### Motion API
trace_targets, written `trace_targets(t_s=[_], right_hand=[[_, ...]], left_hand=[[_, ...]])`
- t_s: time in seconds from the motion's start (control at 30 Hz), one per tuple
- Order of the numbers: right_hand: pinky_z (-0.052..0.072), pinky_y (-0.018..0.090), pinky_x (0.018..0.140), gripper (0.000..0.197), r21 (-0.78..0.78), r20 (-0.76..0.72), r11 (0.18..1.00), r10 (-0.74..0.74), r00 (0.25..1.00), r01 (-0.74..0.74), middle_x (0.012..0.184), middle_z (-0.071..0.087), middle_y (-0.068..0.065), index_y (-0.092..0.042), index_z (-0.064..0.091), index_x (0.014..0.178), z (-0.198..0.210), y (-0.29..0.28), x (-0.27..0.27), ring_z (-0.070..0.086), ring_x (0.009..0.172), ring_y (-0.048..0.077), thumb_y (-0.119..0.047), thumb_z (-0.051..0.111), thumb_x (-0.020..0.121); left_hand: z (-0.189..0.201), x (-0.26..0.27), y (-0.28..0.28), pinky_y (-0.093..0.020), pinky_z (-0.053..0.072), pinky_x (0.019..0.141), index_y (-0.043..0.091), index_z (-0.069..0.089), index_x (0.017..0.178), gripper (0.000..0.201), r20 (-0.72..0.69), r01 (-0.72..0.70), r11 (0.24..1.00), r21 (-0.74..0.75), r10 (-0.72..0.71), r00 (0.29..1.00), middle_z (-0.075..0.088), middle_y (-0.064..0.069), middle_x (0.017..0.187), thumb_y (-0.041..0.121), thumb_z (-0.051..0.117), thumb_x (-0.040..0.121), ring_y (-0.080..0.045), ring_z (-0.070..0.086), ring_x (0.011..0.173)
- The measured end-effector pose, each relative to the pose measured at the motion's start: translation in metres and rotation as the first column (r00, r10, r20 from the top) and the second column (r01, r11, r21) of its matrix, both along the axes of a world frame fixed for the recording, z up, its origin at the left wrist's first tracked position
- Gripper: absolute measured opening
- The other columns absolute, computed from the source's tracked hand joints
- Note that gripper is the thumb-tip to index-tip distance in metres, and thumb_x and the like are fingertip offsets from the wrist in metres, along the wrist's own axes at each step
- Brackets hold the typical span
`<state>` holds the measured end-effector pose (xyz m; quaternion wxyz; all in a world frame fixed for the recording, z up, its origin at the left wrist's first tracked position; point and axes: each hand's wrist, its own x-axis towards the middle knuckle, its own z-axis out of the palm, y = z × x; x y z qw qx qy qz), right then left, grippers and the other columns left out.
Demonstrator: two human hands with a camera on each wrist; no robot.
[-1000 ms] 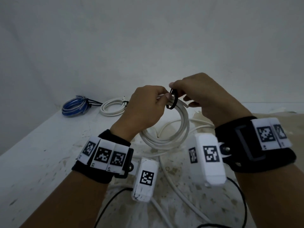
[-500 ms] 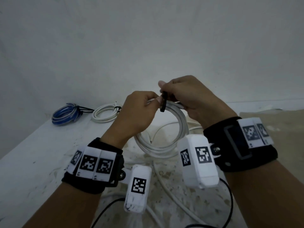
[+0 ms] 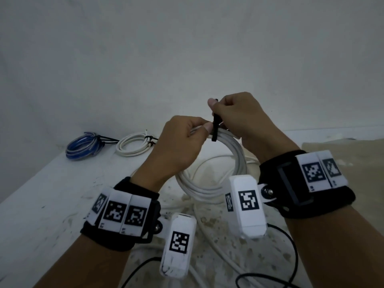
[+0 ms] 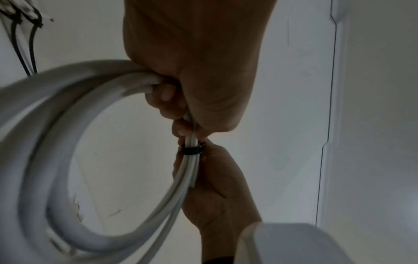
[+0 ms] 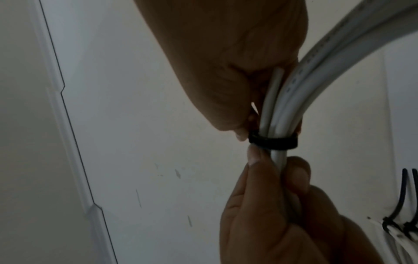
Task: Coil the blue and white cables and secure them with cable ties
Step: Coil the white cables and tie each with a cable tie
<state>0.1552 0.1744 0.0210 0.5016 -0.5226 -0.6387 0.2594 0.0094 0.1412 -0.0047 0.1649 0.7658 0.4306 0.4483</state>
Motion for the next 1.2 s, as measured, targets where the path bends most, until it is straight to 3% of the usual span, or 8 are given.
trace_targets(t_s=[0.17, 0.27, 0.37, 0.53, 0.67, 0.8, 1.0, 1.2], right_hand=[[0.049, 0.017, 0.048, 0.031, -0.068, 0.023, 0.982, 0.18, 0.983, -0.178, 0.06, 0.065, 0.007, -0.003, 0.066, 0.069, 0.003, -0.007, 0.0, 0.057, 0.048, 0.008, -0.027, 0.073, 0.087], [0.038, 0.013, 0.046, 0.034, -0.023, 0.042, 0.995, 0.1, 0.994, -0.099, 0.052, 0.055, -0.005, -0.01, 0.058, 0.06, 0.003, -0.003, 0.0, 0.048, 0.042, 0.001, -0.025, 0.073, 0.086], [0.041, 0.022, 0.053, 0.033, -0.001, 0.097, 0.998, 0.057, 0.994, -0.057, 0.061, 0.058, 0.005, 0.003, 0.063, 0.073, 0.004, -0.001, 0.003, 0.049, 0.05, 0.009, -0.025, 0.071, 0.088], [0.051, 0.025, 0.046, 0.033, -0.065, -0.005, 0.993, 0.097, 0.995, -0.097, 0.068, 0.067, 0.017, 0.013, 0.062, 0.086, 0.001, -0.001, 0.002, 0.064, 0.048, 0.02, -0.02, 0.07, 0.09], [0.058, 0.036, 0.05, 0.033, -0.026, 0.04, 0.997, 0.073, 0.997, -0.072, 0.061, 0.067, 0.009, 0.005, 0.063, 0.081, -0.001, 0.001, 0.001, 0.066, 0.048, 0.023, -0.026, 0.069, 0.09], [0.058, 0.036, 0.048, 0.032, 0.01, 0.059, 0.996, 0.084, 0.995, -0.085, 0.054, 0.056, -0.002, 0.003, 0.061, 0.08, -0.001, 0.003, 0.001, 0.06, 0.041, 0.014, -0.027, 0.068, 0.091], [0.055, 0.033, 0.046, 0.029, 0.006, -0.041, 0.985, 0.175, 0.984, -0.175, 0.066, 0.066, 0.011, -0.004, 0.054, 0.073, -0.004, 0.001, -0.001, 0.069, 0.051, 0.024, -0.022, 0.067, 0.093], [0.057, 0.038, 0.047, 0.032, 0.015, -0.13, 0.991, 0.135, 0.982, -0.134, 0.06, 0.065, 0.016, -0.003, 0.052, 0.068, -0.014, 0.007, -0.009, 0.068, 0.048, 0.03, -0.018, 0.068, 0.092]], left_hand=[[-0.003, -0.006, 0.007, -0.03, 0.033, 0.054, -0.005, 0.067, 0.084, 0.036, 0.07, -0.102, 0.991, -0.087, 0.109, 0.992, 0.05, -0.011, 0.06, 0.024, 0.052, 0.099, -0.011, 0.037, 0.049], [0.0, -0.005, 0.004, -0.025, 0.033, 0.051, -0.002, 0.068, 0.082, 0.035, 0.067, -0.072, 0.994, -0.081, 0.077, 0.995, 0.05, -0.003, 0.056, 0.023, 0.052, 0.099, -0.006, 0.036, 0.044], [0.003, -0.002, -0.001, -0.015, 0.029, 0.047, 0.013, 0.064, 0.067, 0.035, 0.043, -0.004, 0.999, -0.035, 0.006, 0.999, 0.044, 0.011, 0.046, 0.018, 0.051, 0.1, -0.004, 0.036, 0.04], [0.002, -0.003, -0.001, -0.015, 0.027, 0.048, 0.0, 0.06, 0.068, 0.037, 0.035, 0.033, 0.999, -0.008, -0.033, 0.999, 0.039, 0.011, 0.044, 0.016, 0.051, 0.1, -0.005, 0.033, 0.041], [0.001, -0.004, 0.002, -0.013, 0.027, 0.049, 0.017, 0.058, 0.062, 0.039, 0.025, 0.021, 1.0, 0.001, -0.021, 0.999, 0.04, 0.012, 0.043, 0.017, 0.051, 0.1, -0.005, 0.035, 0.042], [0.0, -0.003, 0.003, -0.017, 0.031, 0.05, 0.024, 0.062, 0.067, 0.034, 0.034, 0.012, 1.0, 0.024, -0.013, 0.999, 0.046, 0.01, 0.05, 0.021, 0.053, 0.1, -0.004, 0.037, 0.045], [-0.001, -0.006, 0.004, -0.03, 0.04, 0.058, 0.031, 0.072, 0.079, 0.021, 0.059, 0.021, 1.0, -0.019, -0.02, 0.998, 0.059, -0.006, 0.061, 0.035, 0.059, 0.096, -0.008, 0.048, 0.057], [-0.007, -0.009, 0.011, -0.017, 0.04, 0.062, 0.021, 0.075, 0.089, 0.022, -0.058, -0.054, 0.997, 0.055, 0.057, 0.997, 0.067, 0.018, 0.068, 0.034, 0.058, 0.094, 0.0, 0.059, 0.064]])
